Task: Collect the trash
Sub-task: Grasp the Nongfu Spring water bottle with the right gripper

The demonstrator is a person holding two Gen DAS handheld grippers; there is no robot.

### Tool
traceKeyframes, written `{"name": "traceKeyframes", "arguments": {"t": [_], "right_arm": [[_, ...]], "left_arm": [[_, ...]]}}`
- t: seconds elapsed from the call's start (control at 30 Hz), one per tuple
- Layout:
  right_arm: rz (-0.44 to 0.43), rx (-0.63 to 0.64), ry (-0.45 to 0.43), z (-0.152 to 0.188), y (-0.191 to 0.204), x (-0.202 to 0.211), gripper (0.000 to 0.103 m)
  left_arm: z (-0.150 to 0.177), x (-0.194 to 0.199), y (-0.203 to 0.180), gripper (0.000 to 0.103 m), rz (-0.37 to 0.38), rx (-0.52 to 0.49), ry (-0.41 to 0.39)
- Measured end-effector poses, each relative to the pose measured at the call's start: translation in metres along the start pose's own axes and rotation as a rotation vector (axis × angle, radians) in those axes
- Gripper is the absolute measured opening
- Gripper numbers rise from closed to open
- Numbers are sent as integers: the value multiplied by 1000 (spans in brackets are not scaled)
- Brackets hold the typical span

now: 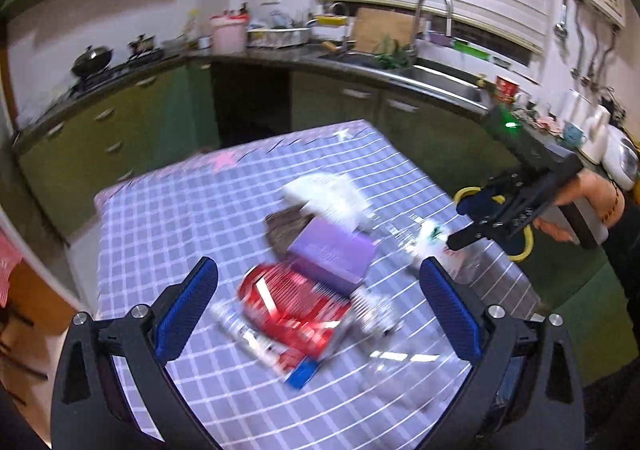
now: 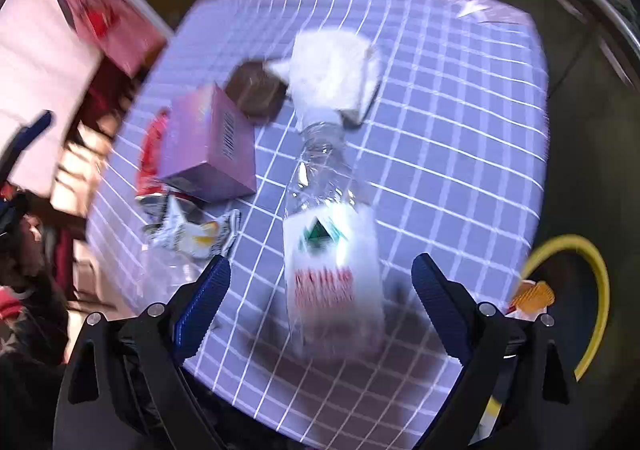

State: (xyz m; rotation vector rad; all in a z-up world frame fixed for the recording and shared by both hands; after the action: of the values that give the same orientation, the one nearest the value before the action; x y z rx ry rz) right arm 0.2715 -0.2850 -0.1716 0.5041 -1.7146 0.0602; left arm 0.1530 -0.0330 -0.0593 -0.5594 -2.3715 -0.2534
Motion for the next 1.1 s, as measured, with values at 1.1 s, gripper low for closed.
{"name": "traceKeyframes", "arguments": {"t": [1.1], "right_arm": [[60,3,66,2,6,-28,64]], "left_arm": [[22,-18,15,96,-15,-10,39]]}}
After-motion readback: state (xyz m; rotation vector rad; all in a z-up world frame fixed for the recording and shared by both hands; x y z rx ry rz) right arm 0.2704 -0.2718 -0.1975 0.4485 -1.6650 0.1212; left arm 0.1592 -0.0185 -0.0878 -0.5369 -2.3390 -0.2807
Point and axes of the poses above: each gripper's, at about its wrist camera, not at the fingertips, and x roughly against the way its jaws point, y to its left, z to its underside, the point moved 6 cm from there along -x, roughly the way its jaws point, and after that the axes turned 6 degrees about -x, right-handed, at the moved point
